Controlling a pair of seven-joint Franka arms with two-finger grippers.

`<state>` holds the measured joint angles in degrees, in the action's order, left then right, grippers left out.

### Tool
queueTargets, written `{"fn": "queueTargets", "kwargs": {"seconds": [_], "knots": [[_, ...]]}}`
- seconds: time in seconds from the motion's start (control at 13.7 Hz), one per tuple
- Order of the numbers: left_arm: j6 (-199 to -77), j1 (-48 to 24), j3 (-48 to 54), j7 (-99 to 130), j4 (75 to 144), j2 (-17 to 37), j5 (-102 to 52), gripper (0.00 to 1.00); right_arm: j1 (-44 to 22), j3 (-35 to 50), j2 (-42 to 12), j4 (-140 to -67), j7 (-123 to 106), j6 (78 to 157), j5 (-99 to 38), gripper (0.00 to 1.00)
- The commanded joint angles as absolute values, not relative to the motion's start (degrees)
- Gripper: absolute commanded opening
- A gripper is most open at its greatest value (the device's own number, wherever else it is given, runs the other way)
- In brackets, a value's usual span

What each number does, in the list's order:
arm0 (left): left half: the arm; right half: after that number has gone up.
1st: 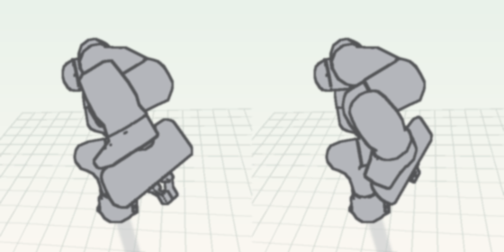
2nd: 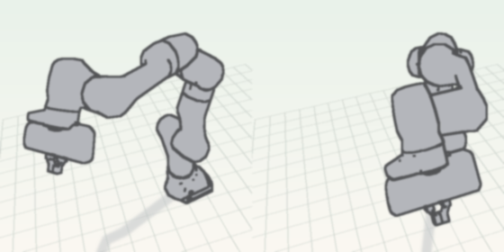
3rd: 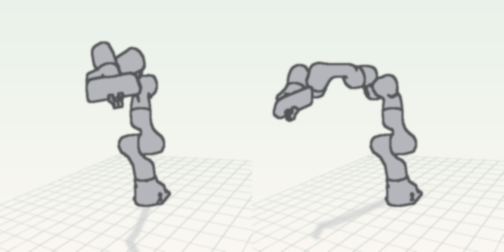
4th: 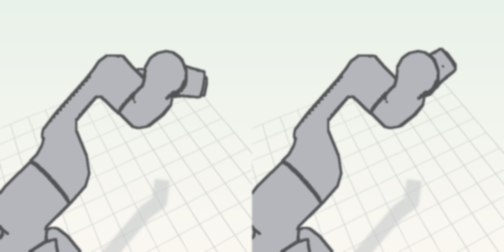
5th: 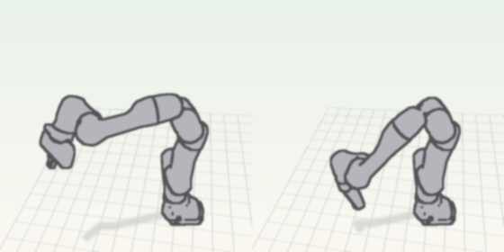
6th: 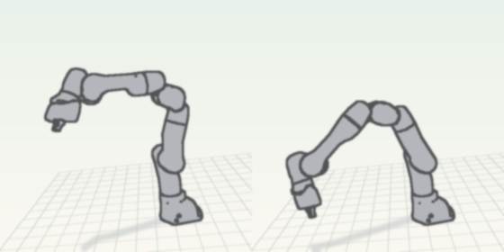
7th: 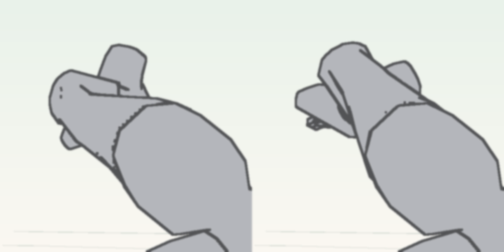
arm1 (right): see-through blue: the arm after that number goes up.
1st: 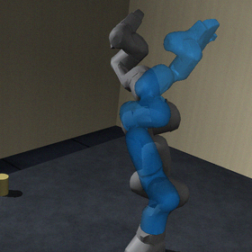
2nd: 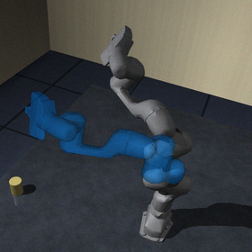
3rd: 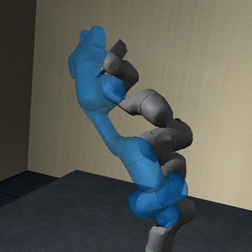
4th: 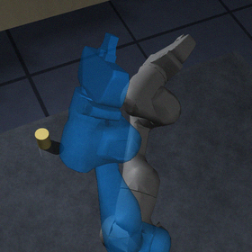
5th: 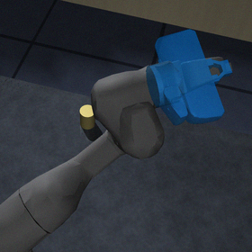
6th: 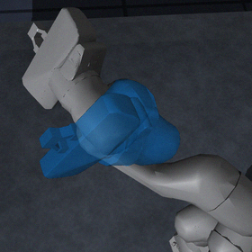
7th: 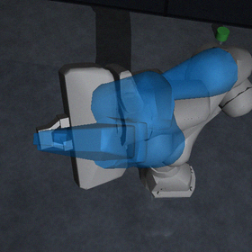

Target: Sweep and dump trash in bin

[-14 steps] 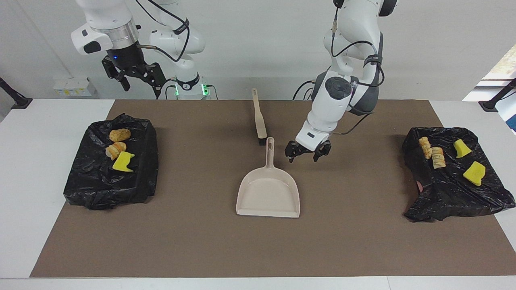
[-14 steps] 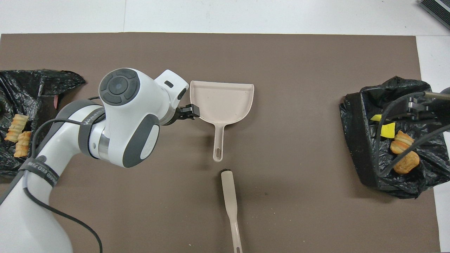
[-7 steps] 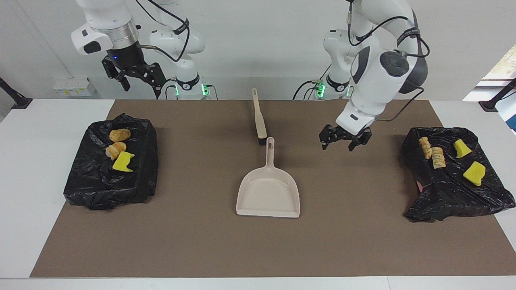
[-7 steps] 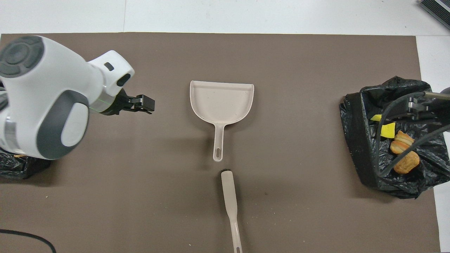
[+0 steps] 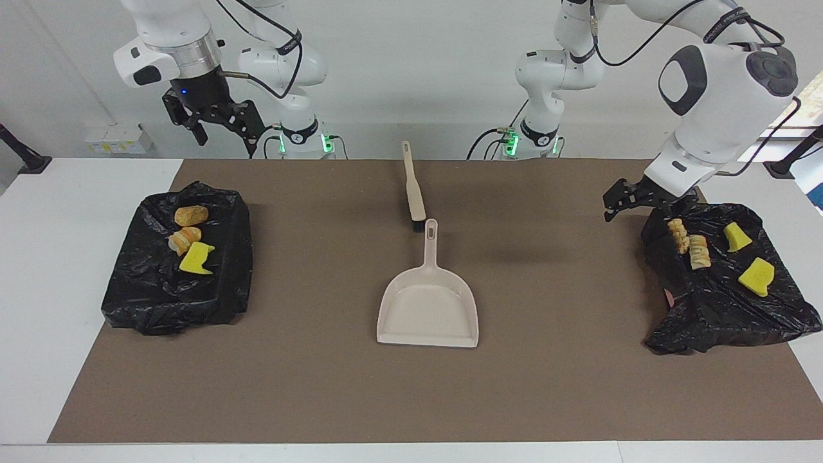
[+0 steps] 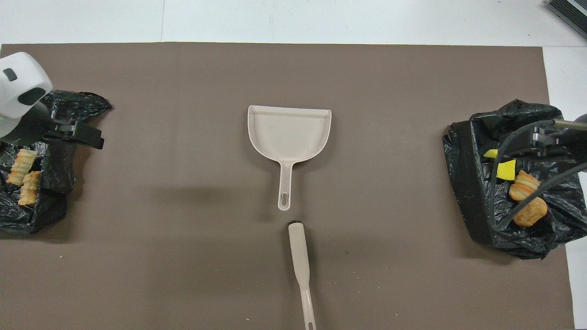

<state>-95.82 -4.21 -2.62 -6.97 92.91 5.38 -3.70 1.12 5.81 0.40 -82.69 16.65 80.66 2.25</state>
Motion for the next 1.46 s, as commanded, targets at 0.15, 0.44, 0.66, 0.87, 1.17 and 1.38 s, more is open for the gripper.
{"fn": "queueTargets", "kwargs": {"seconds": [0.15,0.44,0.66,0.87,1.17,1.38], "knots": [[-88.9,-0.7,-2.2,-6.9,93.4,0.4,-2.5,1.00,2.0,6.1,1.8,-84.3,14.9,80.7,0.9,1.00],[-85.2,-0.4,-2.4,-6.8,95.9,-4.1,-2.4,1.00,1.9,6.2,1.8,-84.2,14.9,80.7,0.9,1.00],[-85.9,-1.0,-2.3,-6.7,96.3,-4.3,-0.3,1.00,1.8,6.2,1.8,-84.2,14.9,80.6,0.9,1.00],[-85.7,-0.7,-2.2,-6.8,96.2,-4.2,-0.2,1.00,2.2,6.1,1.8,-84.2,15.0,80.7,0.9,1.00],[-85.4,-0.9,-2.2,-6.9,96.2,-4.3,-0.2,1.00,2.2,6.2,1.8,-84.2,14.9,80.7,0.9,1.00],[-85.5,-0.7,-2.2,-7.0,96.2,-4.3,-0.2,1.00,2.2,6.1,1.8,-84.1,14.8,80.8,0.9,1.00]]}}
